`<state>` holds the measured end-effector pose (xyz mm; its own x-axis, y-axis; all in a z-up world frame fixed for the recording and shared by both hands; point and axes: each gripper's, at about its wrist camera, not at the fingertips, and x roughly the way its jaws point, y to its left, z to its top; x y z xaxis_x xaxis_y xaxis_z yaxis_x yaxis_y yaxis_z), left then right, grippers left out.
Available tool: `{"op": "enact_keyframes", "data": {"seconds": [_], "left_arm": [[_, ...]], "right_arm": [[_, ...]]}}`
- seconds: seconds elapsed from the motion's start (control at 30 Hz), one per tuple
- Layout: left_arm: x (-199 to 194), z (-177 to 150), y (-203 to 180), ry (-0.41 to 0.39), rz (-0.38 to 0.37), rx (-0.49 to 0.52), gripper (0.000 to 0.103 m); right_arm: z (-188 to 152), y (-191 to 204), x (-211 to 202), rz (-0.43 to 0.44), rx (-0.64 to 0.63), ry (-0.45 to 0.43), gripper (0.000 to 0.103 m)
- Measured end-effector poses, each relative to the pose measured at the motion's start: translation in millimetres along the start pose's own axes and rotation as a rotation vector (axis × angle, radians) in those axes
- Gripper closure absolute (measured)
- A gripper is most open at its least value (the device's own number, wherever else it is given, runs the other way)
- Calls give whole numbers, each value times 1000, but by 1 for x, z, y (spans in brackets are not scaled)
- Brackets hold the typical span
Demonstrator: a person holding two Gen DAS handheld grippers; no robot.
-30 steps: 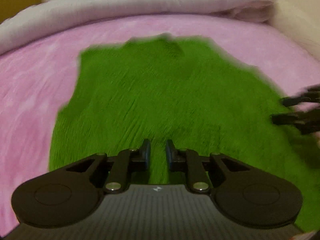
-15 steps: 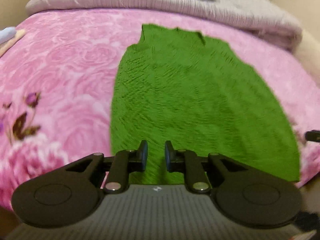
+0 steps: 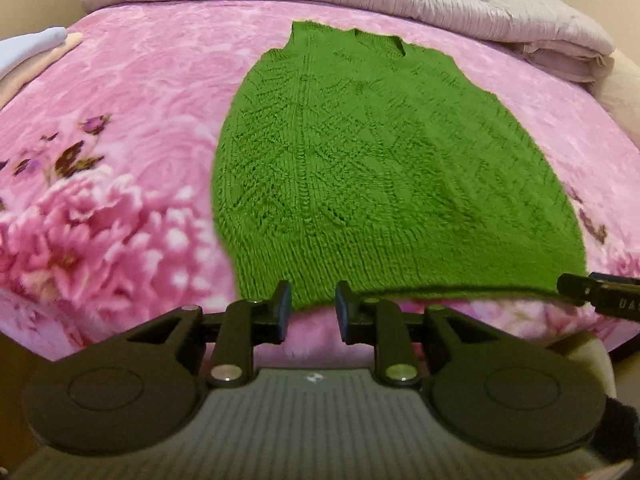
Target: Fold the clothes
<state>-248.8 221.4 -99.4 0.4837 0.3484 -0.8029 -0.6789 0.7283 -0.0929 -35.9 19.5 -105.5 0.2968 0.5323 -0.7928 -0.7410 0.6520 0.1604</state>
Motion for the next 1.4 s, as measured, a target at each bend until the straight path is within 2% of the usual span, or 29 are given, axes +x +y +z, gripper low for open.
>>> {"op": "enact_keyframes", "data": {"seconds": [0.3,0.73,0.87,1.4], "left_arm": [[-35,-2,-13,-21,14,6,74],[-45,-23,-20,7,50,51,73],[-46,-30,-23,15,53,65,73],[-60,-40,-25,1,49,71,73]], "right_arm": [[8,28,-44,48,25,-56,39],[-19,35,-50,-55,-18,-1,39],[-27,30,-54,-44,26,16,39],[-29,45,-66,-32,-18,-2,39]]}}
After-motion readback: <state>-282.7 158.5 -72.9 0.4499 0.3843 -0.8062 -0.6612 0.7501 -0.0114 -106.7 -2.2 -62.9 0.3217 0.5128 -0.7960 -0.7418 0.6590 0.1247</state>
